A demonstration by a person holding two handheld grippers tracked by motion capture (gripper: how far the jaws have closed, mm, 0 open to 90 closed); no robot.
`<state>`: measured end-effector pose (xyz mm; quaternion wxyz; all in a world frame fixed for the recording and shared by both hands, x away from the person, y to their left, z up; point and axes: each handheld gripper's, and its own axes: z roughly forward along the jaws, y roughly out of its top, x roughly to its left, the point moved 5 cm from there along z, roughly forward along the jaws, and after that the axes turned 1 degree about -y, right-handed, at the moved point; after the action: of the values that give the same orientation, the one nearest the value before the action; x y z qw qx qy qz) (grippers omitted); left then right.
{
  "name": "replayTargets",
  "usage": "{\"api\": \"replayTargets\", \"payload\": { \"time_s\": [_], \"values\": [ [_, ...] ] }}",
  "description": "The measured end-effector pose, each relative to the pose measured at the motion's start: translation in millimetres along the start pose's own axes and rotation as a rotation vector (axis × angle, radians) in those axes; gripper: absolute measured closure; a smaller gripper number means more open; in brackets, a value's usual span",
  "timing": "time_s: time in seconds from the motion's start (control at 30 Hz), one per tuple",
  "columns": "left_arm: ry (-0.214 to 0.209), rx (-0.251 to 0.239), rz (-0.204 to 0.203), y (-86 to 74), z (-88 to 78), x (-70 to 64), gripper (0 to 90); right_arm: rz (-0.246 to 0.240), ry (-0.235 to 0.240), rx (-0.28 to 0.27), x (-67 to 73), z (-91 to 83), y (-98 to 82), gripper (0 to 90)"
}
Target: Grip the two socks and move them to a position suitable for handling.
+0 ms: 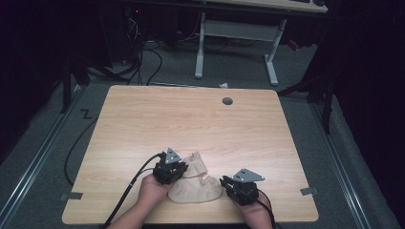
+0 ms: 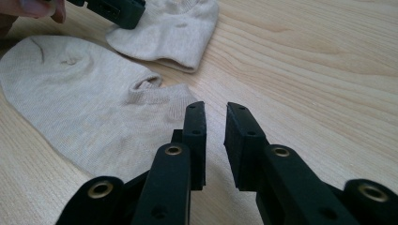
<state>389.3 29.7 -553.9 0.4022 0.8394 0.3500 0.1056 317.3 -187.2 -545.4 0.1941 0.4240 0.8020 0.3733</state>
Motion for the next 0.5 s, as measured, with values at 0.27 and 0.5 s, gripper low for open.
{"api": "replayTargets", "payload": {
  "time_s": [0.27,0.5],
  "values": [
    [0.039,-0.087,-0.009,7.6,-26.2,13.2,67.1,0.002,-0.003,-0.005,-2.0,-0.6,0.1,78.2],
    [0.105,-0.119,-0.003,-21.9,-81.5,38.1,57.5,-0.023,-0.001,-0.017,5.4,0.4,5.6,71.6]
  ]
}}
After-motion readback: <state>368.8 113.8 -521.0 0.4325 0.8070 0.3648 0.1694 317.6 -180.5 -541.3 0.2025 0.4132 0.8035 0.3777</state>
